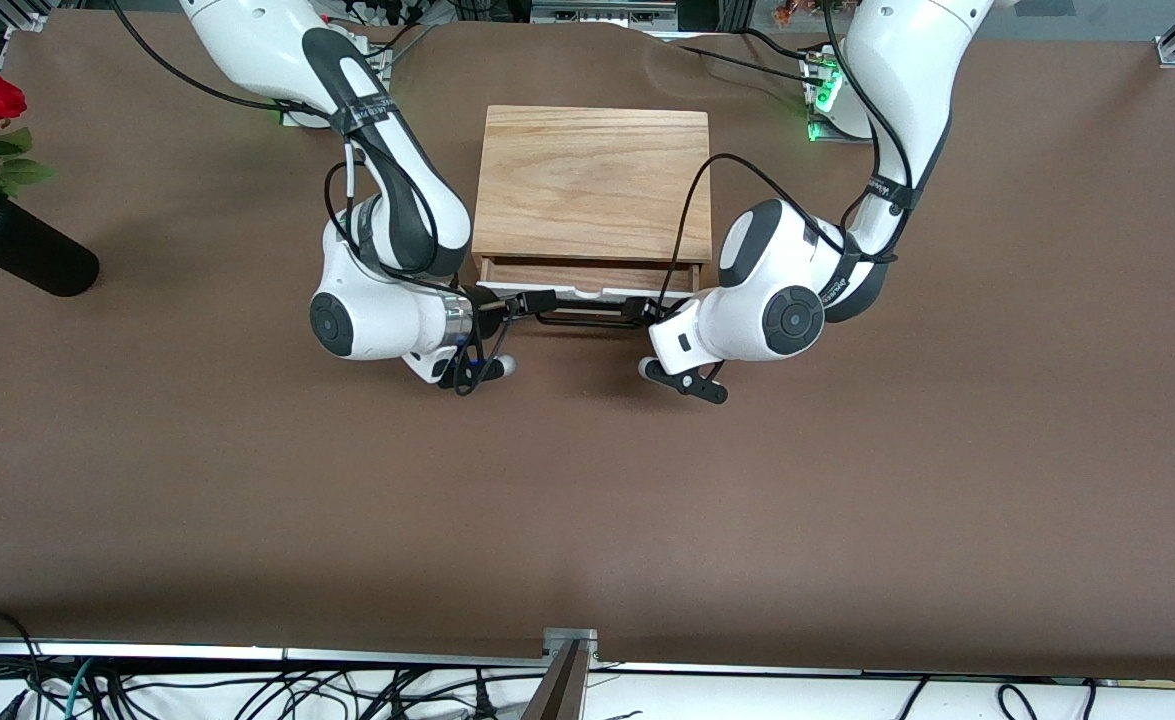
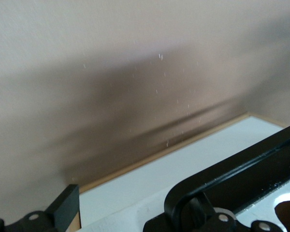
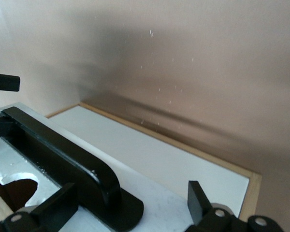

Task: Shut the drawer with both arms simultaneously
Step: 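Push the drawer front into the box with both grippers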

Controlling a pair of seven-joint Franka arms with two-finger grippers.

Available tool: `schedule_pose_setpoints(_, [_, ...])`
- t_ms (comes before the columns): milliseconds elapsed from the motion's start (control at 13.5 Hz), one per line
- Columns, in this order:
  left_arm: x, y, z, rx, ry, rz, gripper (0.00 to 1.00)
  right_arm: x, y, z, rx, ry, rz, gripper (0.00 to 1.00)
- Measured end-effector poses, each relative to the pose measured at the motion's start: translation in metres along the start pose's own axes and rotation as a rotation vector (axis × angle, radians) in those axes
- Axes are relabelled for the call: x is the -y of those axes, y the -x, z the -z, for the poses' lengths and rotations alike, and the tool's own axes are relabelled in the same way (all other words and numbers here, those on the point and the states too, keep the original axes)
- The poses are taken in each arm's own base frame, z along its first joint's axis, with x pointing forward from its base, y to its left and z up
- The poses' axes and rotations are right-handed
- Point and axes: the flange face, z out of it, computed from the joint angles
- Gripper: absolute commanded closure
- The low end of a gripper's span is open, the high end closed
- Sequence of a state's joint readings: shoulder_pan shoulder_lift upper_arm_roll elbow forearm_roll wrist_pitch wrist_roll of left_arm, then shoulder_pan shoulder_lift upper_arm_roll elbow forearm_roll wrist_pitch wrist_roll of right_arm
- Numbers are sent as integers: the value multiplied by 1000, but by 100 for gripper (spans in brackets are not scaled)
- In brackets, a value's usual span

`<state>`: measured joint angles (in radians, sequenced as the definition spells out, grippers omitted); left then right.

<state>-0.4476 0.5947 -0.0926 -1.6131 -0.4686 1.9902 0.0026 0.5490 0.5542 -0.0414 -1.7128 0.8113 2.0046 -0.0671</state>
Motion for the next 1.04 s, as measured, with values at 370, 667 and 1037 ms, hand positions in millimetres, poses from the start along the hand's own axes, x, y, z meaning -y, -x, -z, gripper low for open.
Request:
schedule_pose_setpoints(370, [-6, 17, -17, 145, 30, 4, 0, 3, 27, -16, 56, 7, 9, 0])
schedule_pose_setpoints(667, [-4, 18, -18, 158, 49, 16, 0, 4, 29, -13, 49, 8, 16, 0])
schedule_pose_setpoints(1037, [-7, 18, -13, 173, 51, 6, 0, -11, 23, 89, 18, 77, 36, 0])
